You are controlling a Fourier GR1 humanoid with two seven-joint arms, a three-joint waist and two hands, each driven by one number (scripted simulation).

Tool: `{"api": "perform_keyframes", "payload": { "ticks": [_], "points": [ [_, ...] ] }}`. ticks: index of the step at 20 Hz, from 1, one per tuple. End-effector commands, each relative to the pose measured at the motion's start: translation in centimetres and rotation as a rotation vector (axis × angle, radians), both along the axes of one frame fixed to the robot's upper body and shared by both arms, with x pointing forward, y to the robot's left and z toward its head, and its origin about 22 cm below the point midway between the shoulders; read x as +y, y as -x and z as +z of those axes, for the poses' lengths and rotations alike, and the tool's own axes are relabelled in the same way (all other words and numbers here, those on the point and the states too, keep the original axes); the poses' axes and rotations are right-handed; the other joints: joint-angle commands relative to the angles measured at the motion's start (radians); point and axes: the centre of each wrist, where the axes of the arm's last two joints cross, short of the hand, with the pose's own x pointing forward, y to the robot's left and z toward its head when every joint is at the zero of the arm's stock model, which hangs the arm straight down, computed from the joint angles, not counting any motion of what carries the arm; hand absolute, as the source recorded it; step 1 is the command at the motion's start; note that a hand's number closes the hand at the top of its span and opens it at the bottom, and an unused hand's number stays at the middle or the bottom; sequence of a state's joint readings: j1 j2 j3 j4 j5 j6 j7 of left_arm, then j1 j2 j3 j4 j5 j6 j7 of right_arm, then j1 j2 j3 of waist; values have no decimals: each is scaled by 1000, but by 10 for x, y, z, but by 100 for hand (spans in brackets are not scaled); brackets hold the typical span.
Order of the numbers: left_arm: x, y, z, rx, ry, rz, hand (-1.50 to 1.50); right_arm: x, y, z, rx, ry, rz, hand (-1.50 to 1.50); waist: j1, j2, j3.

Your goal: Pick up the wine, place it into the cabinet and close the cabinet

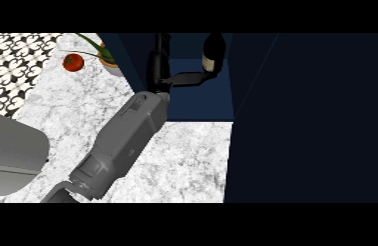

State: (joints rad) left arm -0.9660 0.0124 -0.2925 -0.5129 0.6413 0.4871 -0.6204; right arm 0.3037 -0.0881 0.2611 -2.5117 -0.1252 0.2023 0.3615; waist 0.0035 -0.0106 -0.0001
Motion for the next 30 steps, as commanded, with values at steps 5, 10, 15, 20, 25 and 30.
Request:
{"api": "perform_keyframes", "payload": {
  "ticks": [5, 10, 15, 20, 25, 30],
  "points": [
    [-10, 37, 5, 4, 37, -69, -150, -3, 30, 33, -63, -45, 21, -150, 23, -8, 0],
    [4, 70, 5, -16, 103, -108, -150, -2, 32, 34, -52, -49, 17, -150, 22, -8, 0],
    [-3, 119, -14, -7, 144, -108, -150, -5, 37, 34, -63, -50, 10, -150, 3, -1, 0],
    [21, 166, -12, -37, 129, -116, -150, -3, 40, 39, -67, -42, 14, -150, 9, -1, 0],
    [23, 201, 3, -41, 171, -138, -150, -5, 35, 36, -46, -14, 66, -150, 0, 3, 1],
    [36, 214, -10, -60, 130, -99, -150, 4, 29, 32, -13, 187, 283, 150, 0, 5, -1]
  ]
}}
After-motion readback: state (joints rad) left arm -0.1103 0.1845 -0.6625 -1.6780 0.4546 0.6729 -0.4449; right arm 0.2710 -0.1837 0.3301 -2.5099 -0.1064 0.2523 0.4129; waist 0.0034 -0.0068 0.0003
